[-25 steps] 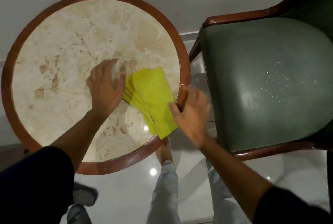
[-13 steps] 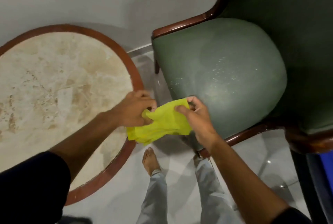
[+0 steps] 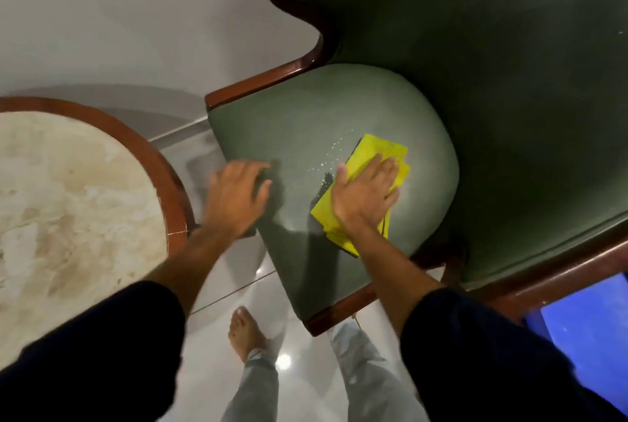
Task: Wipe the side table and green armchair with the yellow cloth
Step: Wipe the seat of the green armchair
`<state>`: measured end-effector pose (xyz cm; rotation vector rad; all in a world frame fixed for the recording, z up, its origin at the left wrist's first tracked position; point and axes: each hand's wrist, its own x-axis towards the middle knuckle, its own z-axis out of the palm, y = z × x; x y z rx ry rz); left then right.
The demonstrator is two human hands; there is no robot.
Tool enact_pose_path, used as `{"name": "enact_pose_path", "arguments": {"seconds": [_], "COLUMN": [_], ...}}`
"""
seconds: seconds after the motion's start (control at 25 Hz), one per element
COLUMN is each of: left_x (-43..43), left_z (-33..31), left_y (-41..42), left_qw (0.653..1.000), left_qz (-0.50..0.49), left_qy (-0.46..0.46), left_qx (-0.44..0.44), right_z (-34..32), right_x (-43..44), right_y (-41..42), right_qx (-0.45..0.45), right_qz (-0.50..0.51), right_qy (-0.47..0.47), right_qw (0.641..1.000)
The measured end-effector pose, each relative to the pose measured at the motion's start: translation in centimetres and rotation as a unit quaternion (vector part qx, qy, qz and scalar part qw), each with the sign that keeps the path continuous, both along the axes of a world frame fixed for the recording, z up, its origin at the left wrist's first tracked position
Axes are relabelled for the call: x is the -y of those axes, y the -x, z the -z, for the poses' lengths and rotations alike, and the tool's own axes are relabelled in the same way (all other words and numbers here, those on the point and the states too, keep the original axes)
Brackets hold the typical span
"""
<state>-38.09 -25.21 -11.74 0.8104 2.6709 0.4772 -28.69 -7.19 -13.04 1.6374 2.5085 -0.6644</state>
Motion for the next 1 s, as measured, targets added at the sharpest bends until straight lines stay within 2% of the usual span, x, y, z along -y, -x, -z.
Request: {"name": "enact_pose_path", "arguments": {"seconds": [0.08, 0.16, 0.24, 0.32, 0.36, 0.4, 0.52, 0.6, 0.68, 0.72, 0.8, 0.84, 0.88, 0.92, 1.0], "left_x": [4.7, 8.7, 10.9, 11.2, 11.4, 11.4, 11.1, 11.2, 11.4, 11.5, 11.8, 11.8, 11.9, 11.9, 11.9], "left_z": [2.1, 3.8, 5.2, 5.8, 5.8, 5.7, 5.5, 5.7, 6.1, 6.3, 6.6, 6.7, 6.8, 6.9, 6.9], "left_y": [3.2, 4.9, 5.4, 5.5, 5.7, 5.7, 5.8, 5.9, 5.7, 5.6, 5.6, 5.7, 5.7, 5.7, 5.6], "left_qw": [0.991, 0.982, 0.982, 0.983, 0.983, 0.983, 0.982, 0.980, 0.979, 0.979, 0.979, 0.978, 0.977, 0.976, 0.974], "left_qz": [0.012, -0.032, -0.105, -0.121, -0.118, -0.121, -0.135, -0.135, -0.130, -0.124, -0.112, -0.111, -0.113, -0.114, -0.114], "left_qy": [0.091, 0.141, 0.115, 0.080, 0.077, 0.080, 0.094, 0.100, 0.093, 0.088, 0.080, 0.080, 0.083, 0.085, 0.084], "left_qx": [-0.096, -0.118, -0.103, -0.114, -0.116, -0.114, -0.098, -0.103, -0.123, -0.134, -0.150, -0.154, -0.158, -0.164, -0.175], "right_z": [3.4, 5.0, 5.9, 5.3, 4.9, 4.6, 4.6, 5.1, 5.6, 5.8, 5.9, 5.8, 5.7, 5.6, 5.4], "right_x": [1.1, -2.2, -7.3, -11.5, -11.4, -10.0, -0.7, 5.9, 10.0, 11.1, 12.2, 12.3, 11.9, 10.8, 7.1], "right_y": [-0.3, -0.5, -1.4, -1.4, -0.5, 1.0, 7.2, 10.5, 11.3, 10.1, 4.8, 1.2, -2.3, -5.2, -7.4], "right_qx": [0.020, 0.026, 0.041, 0.048, 0.045, 0.049, 0.015, 0.001, 0.013, 0.035, 0.090, 0.104, 0.106, 0.094, 0.059], "right_qz": [-0.040, -0.051, 0.005, 0.120, 0.145, 0.125, -0.105, -0.261, -0.403, -0.477, -0.603, -0.640, -0.663, -0.668, -0.626], "right_qy": [-0.013, -0.071, -0.118, -0.102, -0.090, -0.088, -0.078, -0.096, -0.128, -0.153, -0.186, -0.182, -0.165, -0.152, -0.145], "right_qw": [0.999, 0.996, 0.992, 0.986, 0.984, 0.987, 0.991, 0.961, 0.906, 0.865, 0.771, 0.739, 0.722, 0.723, 0.764]}}
